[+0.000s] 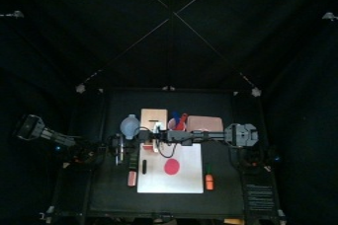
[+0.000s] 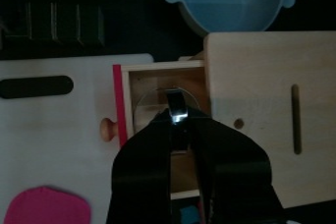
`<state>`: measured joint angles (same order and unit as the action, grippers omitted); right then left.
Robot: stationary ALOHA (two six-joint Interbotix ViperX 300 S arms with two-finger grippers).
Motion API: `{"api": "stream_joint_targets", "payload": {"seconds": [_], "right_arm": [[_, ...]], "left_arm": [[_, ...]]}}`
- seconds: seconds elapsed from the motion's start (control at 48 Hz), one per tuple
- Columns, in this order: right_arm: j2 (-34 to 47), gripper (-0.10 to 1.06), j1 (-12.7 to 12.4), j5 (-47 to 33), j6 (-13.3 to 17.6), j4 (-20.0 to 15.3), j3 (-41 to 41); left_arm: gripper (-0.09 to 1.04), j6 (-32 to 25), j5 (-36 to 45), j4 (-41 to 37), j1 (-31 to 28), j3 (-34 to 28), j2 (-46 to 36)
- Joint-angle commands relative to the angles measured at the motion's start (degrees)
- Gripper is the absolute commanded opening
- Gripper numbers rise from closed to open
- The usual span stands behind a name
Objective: Get the cutter from the drawer then cut the dough then place the extra dough in the bowl
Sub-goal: Place the cutter on the board
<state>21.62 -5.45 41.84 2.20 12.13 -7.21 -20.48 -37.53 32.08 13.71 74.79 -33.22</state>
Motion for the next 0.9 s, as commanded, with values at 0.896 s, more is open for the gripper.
{"api": "stream_joint_targets", "payload": {"seconds": [0.896], "right_arm": [[-22.8,0.41,9.3,12.2,5.8,1.9,16.0]], "left_arm": [[0.35,0.1,-0.2,1.6,-0.6,0.3,0.1]]}}
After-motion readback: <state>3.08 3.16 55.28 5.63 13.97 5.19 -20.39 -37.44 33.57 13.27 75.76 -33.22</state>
